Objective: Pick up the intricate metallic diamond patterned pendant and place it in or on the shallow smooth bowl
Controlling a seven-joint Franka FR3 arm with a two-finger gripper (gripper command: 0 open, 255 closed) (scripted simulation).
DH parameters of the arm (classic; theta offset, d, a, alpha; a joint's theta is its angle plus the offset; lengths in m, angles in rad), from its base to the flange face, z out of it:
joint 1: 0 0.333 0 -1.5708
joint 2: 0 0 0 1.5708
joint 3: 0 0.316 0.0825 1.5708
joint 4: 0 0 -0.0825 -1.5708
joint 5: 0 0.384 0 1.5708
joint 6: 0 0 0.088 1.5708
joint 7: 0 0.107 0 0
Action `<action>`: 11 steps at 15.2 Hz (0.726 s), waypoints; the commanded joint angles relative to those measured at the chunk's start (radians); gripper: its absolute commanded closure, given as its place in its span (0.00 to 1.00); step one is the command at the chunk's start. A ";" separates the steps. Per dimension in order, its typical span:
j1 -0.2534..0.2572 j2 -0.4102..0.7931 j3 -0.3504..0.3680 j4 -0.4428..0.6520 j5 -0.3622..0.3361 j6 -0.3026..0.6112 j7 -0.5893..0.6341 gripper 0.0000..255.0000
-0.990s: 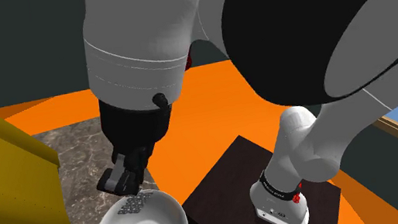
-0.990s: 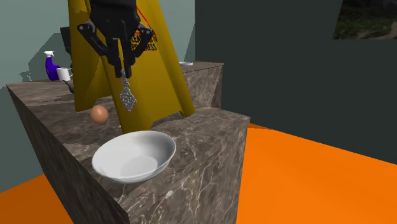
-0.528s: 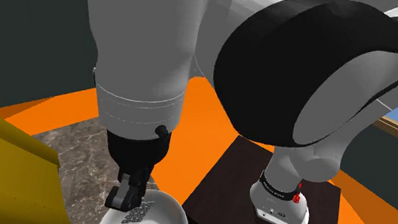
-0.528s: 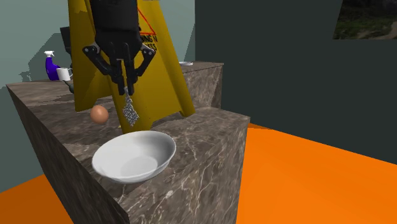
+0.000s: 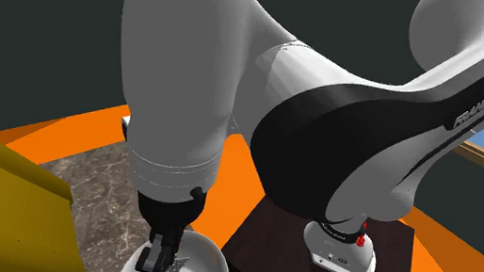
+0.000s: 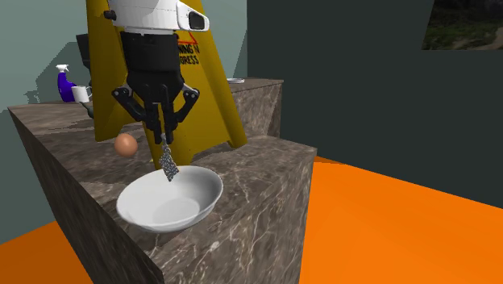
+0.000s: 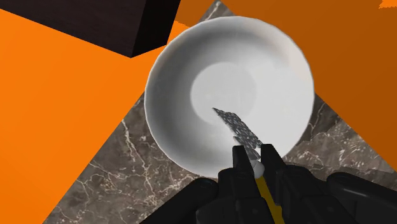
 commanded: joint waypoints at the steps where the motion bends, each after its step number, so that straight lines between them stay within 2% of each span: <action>1: 0.001 0.005 0.005 -0.023 0.001 0.028 0.001 1.00; 2: 0.001 0.010 0.010 -0.041 0.002 0.051 0.001 1.00; 10: 0.001 0.010 0.010 -0.041 0.002 0.051 0.001 1.00; 11: 0.001 0.010 0.010 -0.041 0.002 0.051 0.001 0.00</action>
